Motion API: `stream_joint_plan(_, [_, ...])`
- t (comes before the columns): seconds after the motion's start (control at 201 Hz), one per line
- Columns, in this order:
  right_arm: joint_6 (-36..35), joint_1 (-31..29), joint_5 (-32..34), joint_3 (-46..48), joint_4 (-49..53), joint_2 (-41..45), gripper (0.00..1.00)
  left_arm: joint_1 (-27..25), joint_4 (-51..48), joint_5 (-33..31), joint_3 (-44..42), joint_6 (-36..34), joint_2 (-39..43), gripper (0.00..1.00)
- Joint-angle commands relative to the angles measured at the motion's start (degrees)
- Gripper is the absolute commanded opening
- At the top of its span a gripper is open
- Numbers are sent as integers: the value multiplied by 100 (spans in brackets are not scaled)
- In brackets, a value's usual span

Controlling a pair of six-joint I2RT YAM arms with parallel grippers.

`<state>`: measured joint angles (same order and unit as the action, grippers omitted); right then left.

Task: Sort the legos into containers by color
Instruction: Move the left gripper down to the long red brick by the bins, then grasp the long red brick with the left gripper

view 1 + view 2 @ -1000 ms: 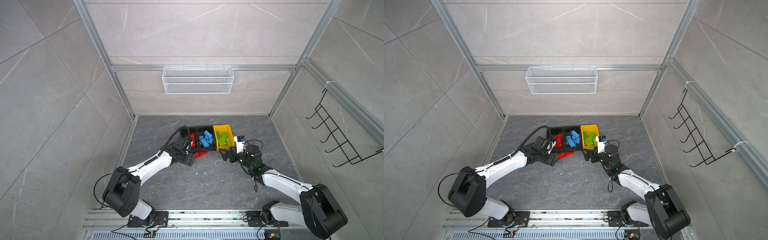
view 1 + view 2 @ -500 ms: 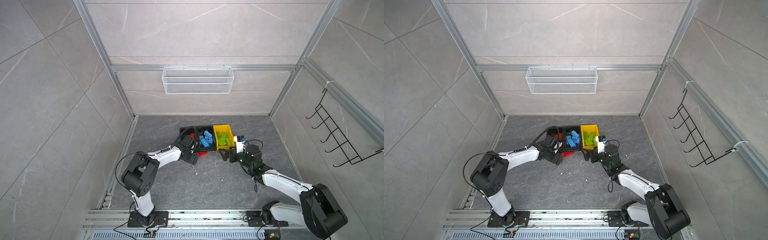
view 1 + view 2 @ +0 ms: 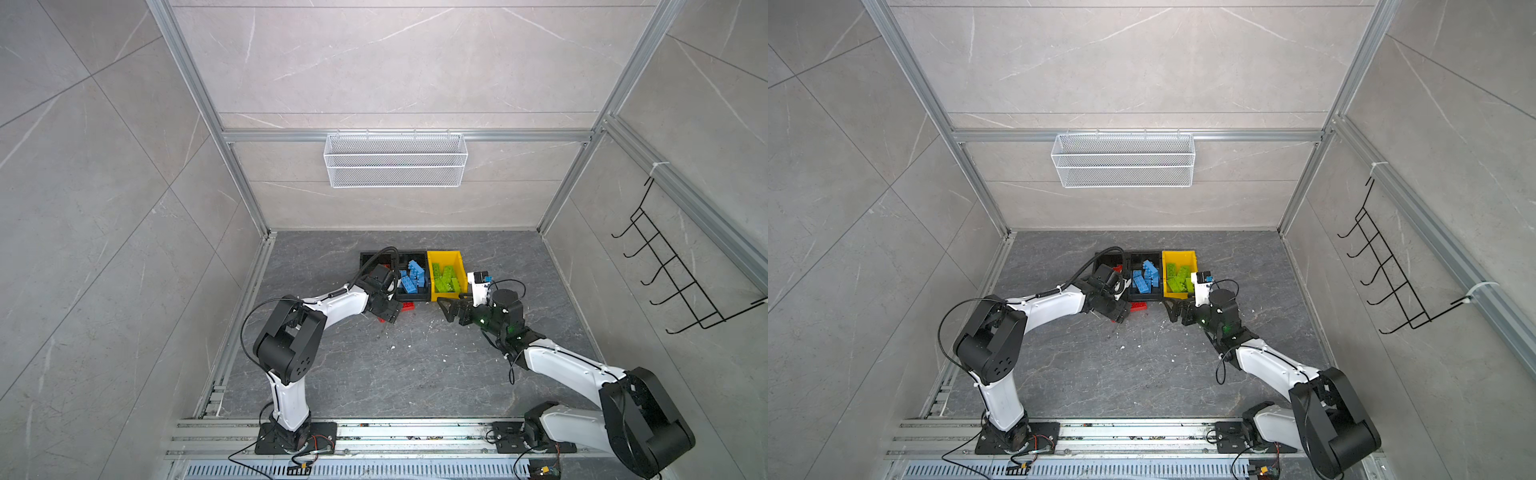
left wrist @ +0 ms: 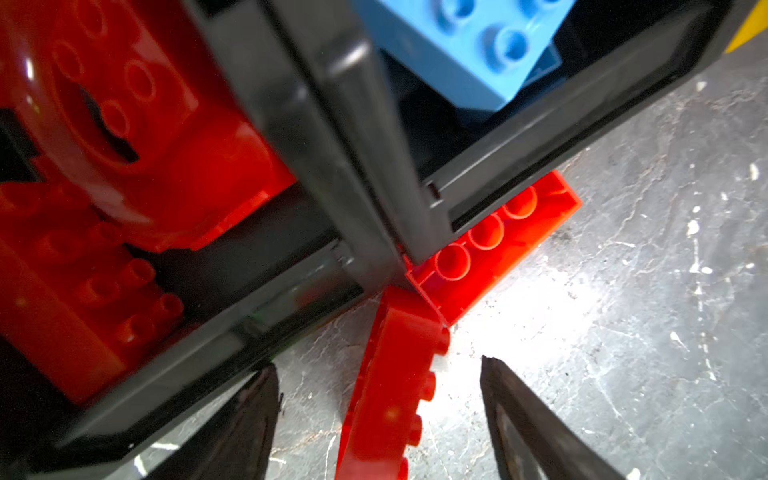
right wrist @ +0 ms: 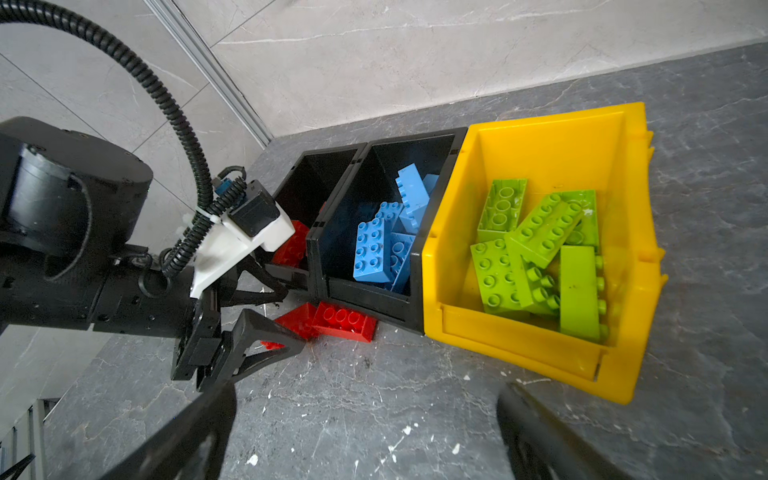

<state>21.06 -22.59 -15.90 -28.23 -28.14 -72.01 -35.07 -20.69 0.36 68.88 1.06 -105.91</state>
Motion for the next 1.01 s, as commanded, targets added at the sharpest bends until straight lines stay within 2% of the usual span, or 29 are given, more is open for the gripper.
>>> stream_joint_plan(0.0, [39,-4,-47,-130,-40,49,100,-65,-36,187,240,-179,-86,72])
stream_joint_plan(0.139, [38,-9,-45,-124,-29,64,100,-158,-74,326,186,-141,-85,57])
stream_joint_plan(0.229, [39,-9,-46,-139,-27,56,100,-252,-145,296,143,-102,-86,53])
stream_joint_plan(0.433, [49,-9,-69,-142,-25,42,100,-292,-278,-278,49,-14,-140,55])
stream_joint_plan(0.672, [47,-10,-81,-161,-23,-9,100,-284,-331,-453,59,13,-176,58])
stream_joint_plan(0.781, [57,-9,-82,-165,-29,-17,100,-289,-390,-758,34,121,-195,57])
stream_joint_plan(1.005, [67,-9,-103,-162,-42,-23,100,-281,-365,-804,-138,206,-114,52])
